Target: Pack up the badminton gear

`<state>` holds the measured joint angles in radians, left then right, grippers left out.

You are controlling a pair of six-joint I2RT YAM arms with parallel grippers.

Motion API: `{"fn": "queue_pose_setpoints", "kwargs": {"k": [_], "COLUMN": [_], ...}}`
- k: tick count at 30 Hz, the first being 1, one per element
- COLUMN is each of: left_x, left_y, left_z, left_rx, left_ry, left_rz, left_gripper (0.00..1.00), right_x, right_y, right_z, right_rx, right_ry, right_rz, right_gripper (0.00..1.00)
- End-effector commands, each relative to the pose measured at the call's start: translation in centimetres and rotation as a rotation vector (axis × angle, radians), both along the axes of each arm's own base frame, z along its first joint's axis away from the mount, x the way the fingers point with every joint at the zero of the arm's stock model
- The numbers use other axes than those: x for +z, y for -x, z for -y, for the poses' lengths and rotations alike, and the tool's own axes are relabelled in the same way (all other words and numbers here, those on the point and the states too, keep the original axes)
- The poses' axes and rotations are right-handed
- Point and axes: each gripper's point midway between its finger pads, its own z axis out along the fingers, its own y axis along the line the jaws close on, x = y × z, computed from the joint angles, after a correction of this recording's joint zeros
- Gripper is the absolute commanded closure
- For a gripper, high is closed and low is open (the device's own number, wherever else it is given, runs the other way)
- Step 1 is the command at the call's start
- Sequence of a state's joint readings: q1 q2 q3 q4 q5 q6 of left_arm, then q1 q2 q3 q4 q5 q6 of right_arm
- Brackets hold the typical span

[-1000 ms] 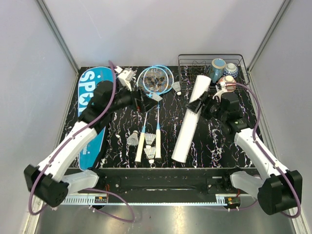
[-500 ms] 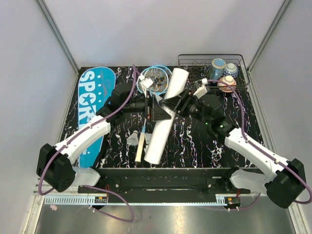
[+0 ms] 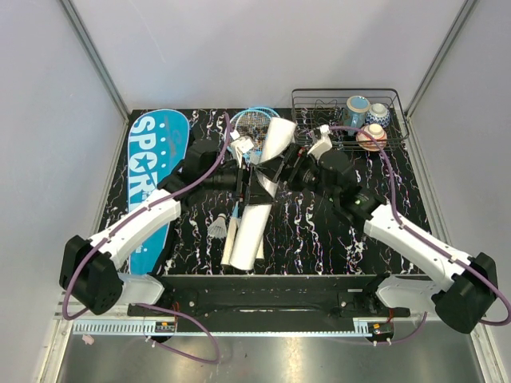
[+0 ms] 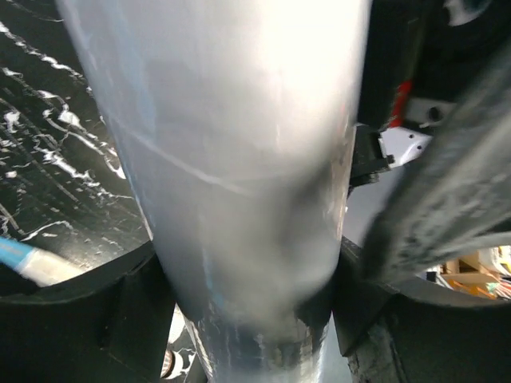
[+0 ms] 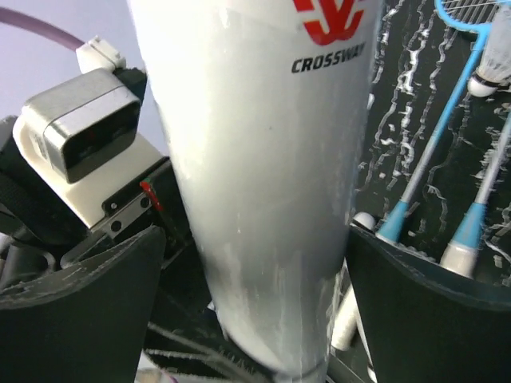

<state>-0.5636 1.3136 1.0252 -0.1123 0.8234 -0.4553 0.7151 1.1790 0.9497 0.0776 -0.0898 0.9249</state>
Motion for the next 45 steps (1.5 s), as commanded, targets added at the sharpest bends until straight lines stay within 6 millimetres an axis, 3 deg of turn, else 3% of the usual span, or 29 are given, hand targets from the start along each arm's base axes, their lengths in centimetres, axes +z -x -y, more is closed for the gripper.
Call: {"fn": "queue_pose_setpoints", "kwargs": {"k": [1, 3, 4, 6, 8, 9, 11, 12, 14, 15, 17, 18, 21, 23, 29, 31, 32, 38, 45], "left_x": [2.7, 2.9, 2.8, 2.8, 2.9, 2.3, 1.8, 1.7, 0.9, 0.9, 0.2, 0.5, 1.2, 1.5, 0.9, 0.7, 0.6, 0.3, 0.1], "left_y": [-0.5, -0.6, -0.8, -1.7, -2.7, -2.6, -2.7, -2.8, -2.4, -2.4, -1.8, -1.9, -0.6, 0.1, 0.7, 0.8, 0.8, 0.7, 0.6], "left_z": [-1.3, -2.2, -2.5, -3.8, -5.0, -5.7, -7.1, -7.4, -8.5, -8.7, -9.5, -9.5, -9.3, -9.2, -8.8, -8.5, -8.5, -8.3, -8.2], "left_rx": [0.026, 0.041, 0.047, 0.098, 0.145, 0.159, 0.174, 0.182, 0.192, 0.198, 0.201, 0.208, 0.183, 0.167, 0.136, 0.123, 0.120, 0.112, 0.104], "left_ry": [-0.053, -0.102, -0.125, -0.205, -0.275, -0.317, -0.379, -0.389, -0.428, -0.423, -0.438, -0.429, -0.378, -0.355, -0.345, -0.344, -0.348, -0.356, -0.366], "left_rz": [0.175, 0.233, 0.255, 0.323, 0.400, 0.396, 0.479, 0.513, 0.583, 0.620, 0.692, 0.722, 0.791, 0.820, 0.825, 0.820, 0.815, 0.800, 0.782], "left_gripper": [0.45, 0.48, 0.50, 0.51, 0.51, 0.51, 0.51, 0.52, 0.53, 0.53, 0.53, 0.54, 0.55, 0.55, 0.60, 0.61, 0.61, 0.64, 0.65], "right_x": [2.4, 0.3, 0.6, 0.7, 1.4, 2.8, 4.7, 6.8, 8.8, 10.8, 11.5, 13.0, 14.4, 14.7, 14.2, 13.5, 14.2, 14.1, 14.0], "right_y": [0.1, -0.2, -1.1, -0.9, -0.9, -0.4, 0.5, 0.8, 1.7, 1.5, 1.9, 1.6, 2.1, 3.6, 4.3, 4.3, 4.6, 5.2, 5.2], "right_z": [2.4, 5.8, 7.6, 9.5, 10.6, 10.7, 10.2, 10.0, 9.4, 9.0, 8.6, 8.2, 6.6, 5.0, 1.9, 1.7, 1.5, 1.1, 1.1], "right_rx": [0.050, -0.003, -0.040, -0.022, -0.027, -0.007, 0.038, 0.045, 0.098, 0.102, 0.146, 0.155, 0.251, 0.376, 0.566, 0.575, 0.581, 0.600, 0.587], "right_ry": [0.267, 0.464, 0.500, 0.576, 0.607, 0.615, 0.590, 0.563, 0.531, 0.520, 0.527, 0.517, 0.469, 0.414, 0.306, 0.298, 0.274, 0.223, 0.233], "right_rz": [0.150, 0.115, 0.120, 0.135, 0.156, 0.200, 0.252, 0.300, 0.342, 0.376, 0.365, 0.384, 0.395, 0.385, 0.305, 0.289, 0.314, 0.316, 0.322], "right_gripper": [0.00, 0.00, 0.00, 0.00, 0.00, 0.00, 0.00, 0.00, 0.02, 0.04, 0.07, 0.10, 0.15, 0.16, 0.32, 0.37, 0.38, 0.43, 0.41]}}
